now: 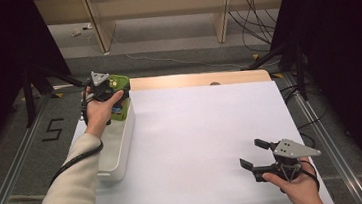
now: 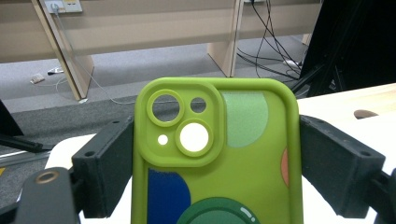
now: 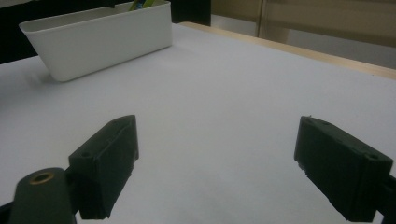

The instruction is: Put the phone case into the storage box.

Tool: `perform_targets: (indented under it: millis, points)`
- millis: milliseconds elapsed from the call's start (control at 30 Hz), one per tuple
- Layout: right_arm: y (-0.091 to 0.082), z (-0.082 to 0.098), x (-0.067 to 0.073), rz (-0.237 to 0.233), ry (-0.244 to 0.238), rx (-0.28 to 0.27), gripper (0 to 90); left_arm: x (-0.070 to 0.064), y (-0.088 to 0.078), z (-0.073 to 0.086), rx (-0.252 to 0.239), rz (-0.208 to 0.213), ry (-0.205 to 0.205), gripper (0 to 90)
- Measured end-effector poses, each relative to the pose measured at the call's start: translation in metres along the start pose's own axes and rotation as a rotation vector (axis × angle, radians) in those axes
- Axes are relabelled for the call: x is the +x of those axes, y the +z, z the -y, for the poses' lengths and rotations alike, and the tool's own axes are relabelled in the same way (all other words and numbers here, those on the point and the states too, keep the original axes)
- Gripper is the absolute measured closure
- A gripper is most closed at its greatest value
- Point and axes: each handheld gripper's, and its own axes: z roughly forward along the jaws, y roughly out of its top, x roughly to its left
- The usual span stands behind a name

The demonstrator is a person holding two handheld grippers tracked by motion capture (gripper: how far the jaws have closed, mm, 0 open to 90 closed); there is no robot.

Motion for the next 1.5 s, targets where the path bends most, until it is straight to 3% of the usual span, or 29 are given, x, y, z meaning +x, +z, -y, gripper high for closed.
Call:
perform_targets:
  millis: [1500]
  points:
    - [0.0006, 0.0004, -0.0002, -0.002, 0.001, -0.001, 14.9, 0.0007, 0.0072, 0.0085, 0.051, -0.003, 0.002, 15.9]
